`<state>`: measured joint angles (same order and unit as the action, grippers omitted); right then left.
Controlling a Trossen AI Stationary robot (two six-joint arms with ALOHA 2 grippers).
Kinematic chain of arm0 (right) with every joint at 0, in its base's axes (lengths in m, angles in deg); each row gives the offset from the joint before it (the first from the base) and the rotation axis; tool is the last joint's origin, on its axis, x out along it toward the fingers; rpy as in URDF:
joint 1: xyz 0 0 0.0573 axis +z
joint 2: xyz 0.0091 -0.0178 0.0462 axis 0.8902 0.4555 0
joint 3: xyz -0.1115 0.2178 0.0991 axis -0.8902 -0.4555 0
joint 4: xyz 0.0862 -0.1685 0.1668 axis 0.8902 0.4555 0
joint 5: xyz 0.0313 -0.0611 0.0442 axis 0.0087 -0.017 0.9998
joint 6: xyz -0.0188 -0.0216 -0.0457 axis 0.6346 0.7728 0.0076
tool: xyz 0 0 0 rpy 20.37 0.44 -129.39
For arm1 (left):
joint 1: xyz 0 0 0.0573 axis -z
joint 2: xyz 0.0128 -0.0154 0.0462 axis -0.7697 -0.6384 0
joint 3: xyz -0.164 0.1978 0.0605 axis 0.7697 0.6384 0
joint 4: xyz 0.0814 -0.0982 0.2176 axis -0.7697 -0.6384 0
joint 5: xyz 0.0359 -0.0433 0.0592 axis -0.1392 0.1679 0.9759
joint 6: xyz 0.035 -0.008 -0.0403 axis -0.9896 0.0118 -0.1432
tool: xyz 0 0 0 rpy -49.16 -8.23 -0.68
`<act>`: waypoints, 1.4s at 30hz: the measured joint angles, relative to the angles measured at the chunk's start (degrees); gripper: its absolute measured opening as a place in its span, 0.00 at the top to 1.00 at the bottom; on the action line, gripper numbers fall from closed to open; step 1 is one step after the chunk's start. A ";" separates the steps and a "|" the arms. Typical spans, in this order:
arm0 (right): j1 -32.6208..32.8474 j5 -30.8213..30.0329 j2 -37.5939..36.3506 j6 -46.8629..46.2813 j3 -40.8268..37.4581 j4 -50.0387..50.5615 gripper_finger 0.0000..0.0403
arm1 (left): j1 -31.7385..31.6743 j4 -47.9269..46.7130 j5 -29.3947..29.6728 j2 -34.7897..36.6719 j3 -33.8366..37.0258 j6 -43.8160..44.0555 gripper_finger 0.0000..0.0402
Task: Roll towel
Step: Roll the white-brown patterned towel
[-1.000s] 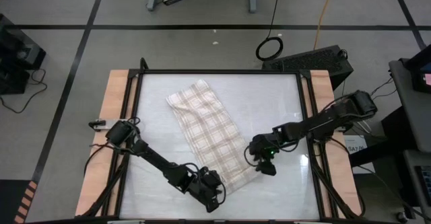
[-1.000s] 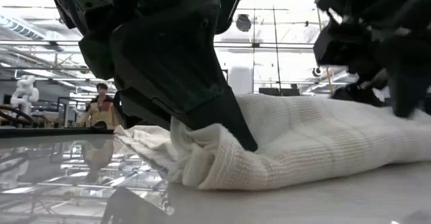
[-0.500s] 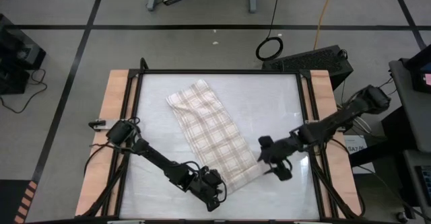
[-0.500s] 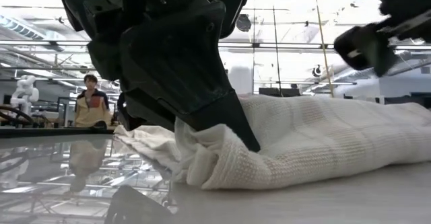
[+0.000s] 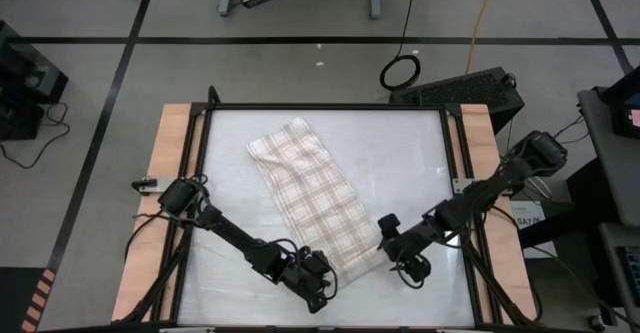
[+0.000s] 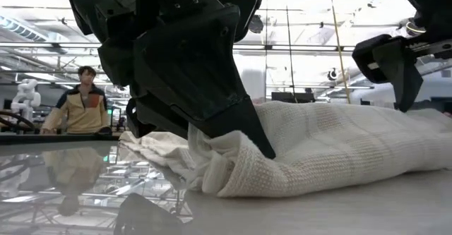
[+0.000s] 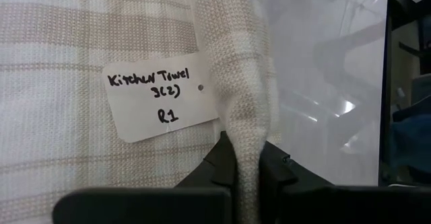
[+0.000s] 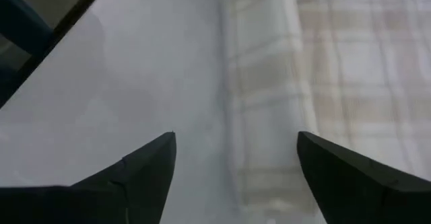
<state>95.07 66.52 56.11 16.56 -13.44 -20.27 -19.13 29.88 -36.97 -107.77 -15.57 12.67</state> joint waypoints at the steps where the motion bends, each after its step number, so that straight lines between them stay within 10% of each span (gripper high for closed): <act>1: 0.00 -0.05 0.53 0.34 0.00 -0.65 0.25 | 0.00 -0.02 0.00 0.00 0.00 0.02 0.94; 19: -0.70 -2.27 7.61 -0.51 0.00 -1.61 0.26 | 0.00 -0.18 -0.01 -0.04 -0.08 1.44 0.93; 33: -2.91 1.12 7.98 -2.83 0.02 -2.51 0.26 | 0.75 -10.35 -0.22 1.28 -3.40 2.94 0.56; 42: -2.91 1.76 7.98 -3.09 0.02 -2.35 0.26 | 1.27 -22.74 -1.70 7.92 -6.45 1.15 0.49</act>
<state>92.16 68.28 64.09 13.47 -13.42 -22.62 -17.85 7.14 -38.67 -99.85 -22.02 13.82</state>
